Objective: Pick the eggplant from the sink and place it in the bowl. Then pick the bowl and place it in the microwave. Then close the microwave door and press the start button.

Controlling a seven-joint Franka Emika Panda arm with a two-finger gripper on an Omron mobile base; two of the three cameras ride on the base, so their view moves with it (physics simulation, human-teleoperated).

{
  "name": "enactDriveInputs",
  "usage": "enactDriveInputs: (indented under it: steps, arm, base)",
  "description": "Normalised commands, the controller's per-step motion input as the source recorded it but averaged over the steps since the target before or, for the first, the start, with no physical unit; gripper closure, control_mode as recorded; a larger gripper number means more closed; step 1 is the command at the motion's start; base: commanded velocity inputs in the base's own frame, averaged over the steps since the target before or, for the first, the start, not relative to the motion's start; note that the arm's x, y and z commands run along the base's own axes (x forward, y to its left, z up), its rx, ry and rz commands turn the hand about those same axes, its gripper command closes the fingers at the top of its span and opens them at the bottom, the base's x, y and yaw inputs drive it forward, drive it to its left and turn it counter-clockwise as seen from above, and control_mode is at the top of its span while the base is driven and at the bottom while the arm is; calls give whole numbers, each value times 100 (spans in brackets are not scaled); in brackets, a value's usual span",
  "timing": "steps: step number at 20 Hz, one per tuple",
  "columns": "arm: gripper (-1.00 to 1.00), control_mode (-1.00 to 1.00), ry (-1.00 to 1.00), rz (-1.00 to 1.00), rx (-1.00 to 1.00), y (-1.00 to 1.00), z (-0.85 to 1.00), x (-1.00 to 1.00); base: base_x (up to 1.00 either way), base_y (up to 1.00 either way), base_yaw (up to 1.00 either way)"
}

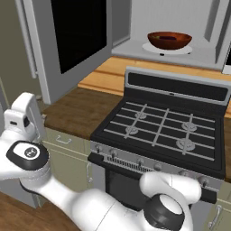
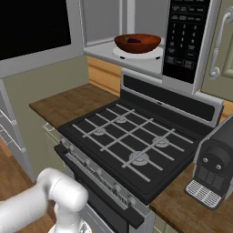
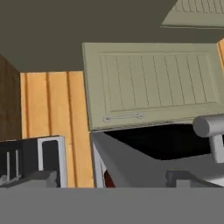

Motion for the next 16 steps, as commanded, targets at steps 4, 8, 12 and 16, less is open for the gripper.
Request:
enactDriveInputs:
  steps: [4, 8, 12, 16]
  arm:
    - [-100, -100, 17, -8, -3, 33, -24, 88]
    - [-100, -100, 16, -9, 0, 26, -15, 73]
    - [-100, -100, -5, -12, 1, -35, 25, -3]
    - [-100, -100, -10, -6, 7, -84, 38, -5]
  base:
    - [0, 0, 0]
    - [0, 0, 0]
    - [0, 0, 0]
    - [0, 0, 0]
